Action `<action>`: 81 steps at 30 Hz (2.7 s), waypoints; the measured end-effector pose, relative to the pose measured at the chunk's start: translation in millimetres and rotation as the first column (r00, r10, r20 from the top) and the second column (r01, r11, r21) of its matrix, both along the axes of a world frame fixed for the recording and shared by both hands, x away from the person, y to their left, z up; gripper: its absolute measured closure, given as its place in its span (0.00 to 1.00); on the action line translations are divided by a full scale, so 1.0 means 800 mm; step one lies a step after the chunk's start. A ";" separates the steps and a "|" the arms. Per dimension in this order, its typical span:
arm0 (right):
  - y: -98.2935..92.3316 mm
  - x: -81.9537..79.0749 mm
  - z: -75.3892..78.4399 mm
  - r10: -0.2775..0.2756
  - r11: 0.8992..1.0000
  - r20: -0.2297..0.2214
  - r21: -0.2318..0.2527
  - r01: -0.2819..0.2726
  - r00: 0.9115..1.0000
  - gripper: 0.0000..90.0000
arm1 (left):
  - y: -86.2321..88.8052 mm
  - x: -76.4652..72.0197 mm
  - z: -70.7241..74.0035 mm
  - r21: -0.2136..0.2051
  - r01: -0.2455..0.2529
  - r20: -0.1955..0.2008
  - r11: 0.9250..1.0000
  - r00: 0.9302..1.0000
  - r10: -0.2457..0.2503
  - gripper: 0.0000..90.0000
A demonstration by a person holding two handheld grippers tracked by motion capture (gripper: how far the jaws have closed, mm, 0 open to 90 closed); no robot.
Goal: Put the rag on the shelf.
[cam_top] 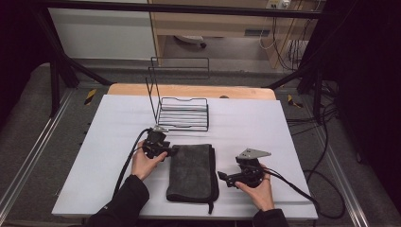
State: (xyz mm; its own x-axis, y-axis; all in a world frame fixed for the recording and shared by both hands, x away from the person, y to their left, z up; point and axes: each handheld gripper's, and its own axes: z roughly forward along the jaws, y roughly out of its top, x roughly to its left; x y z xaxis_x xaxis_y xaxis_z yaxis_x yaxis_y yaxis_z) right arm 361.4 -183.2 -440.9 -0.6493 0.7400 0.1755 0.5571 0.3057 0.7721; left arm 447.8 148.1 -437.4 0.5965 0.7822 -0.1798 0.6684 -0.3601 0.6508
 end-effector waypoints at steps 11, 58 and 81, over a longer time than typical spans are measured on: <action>0.000 0.003 0.001 -0.005 1.000 -0.008 0.021 0.005 1.000 0.04 | -0.006 -0.001 -0.004 -0.012 0.017 -0.031 1.000 0.999 -0.018 0.76; 0.068 0.098 -0.014 -0.078 0.997 -0.109 -0.013 0.077 0.991 0.58 | -0.011 -0.008 -0.009 -0.009 0.036 0.010 0.999 0.999 -0.036 0.87; 0.065 0.098 -0.007 -0.049 0.998 -0.191 0.039 0.057 0.980 0.86 | -0.002 -0.005 -0.006 -0.059 0.041 -0.016 0.997 0.999 -0.043 0.89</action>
State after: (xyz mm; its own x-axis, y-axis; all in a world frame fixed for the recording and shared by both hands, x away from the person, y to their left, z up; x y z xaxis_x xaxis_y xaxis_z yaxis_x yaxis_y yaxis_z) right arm 440.1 -131.2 -446.7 -0.5614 0.7611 0.3250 0.7090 0.2397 0.6633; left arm 443.8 146.1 -442.4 0.6250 0.7445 -0.2349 0.6649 -0.3499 0.6599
